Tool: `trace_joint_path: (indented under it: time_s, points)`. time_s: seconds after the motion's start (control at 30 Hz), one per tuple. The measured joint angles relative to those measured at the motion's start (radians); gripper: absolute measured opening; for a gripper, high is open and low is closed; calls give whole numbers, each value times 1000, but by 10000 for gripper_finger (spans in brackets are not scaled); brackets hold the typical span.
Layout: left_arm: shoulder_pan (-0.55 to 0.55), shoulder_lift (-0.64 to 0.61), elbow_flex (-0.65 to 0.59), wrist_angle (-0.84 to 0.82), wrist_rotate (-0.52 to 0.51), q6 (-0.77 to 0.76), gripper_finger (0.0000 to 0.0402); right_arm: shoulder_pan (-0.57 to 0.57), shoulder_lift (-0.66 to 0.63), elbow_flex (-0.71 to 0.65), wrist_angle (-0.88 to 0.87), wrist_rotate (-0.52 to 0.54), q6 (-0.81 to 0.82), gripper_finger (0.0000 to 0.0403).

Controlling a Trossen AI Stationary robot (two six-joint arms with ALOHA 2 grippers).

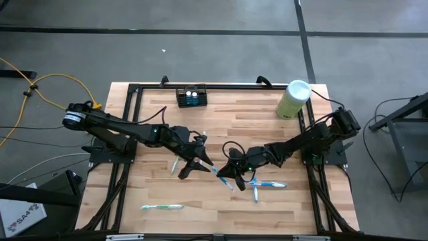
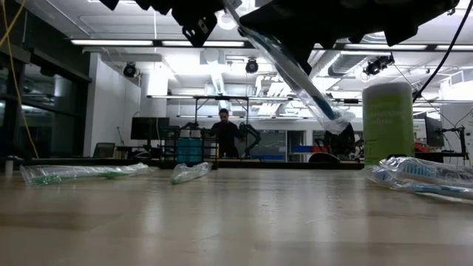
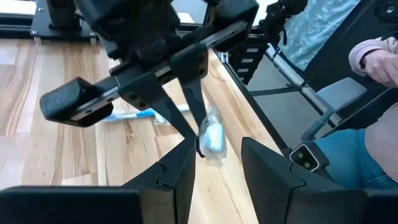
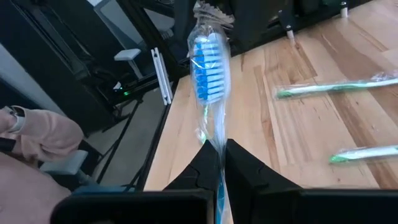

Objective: Pick & Place toothbrushing station
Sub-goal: Put the top blue toothbrush into the wire organizer

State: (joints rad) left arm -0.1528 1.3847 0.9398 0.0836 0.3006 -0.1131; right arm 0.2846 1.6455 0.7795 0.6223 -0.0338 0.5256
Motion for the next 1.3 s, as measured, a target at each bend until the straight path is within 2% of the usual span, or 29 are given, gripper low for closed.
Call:
trace_joint_path:
  time_s: [1.3]
  points:
    - [8,18,0,98,-1,9,126,-3,0,0,19,-23,-7,5]
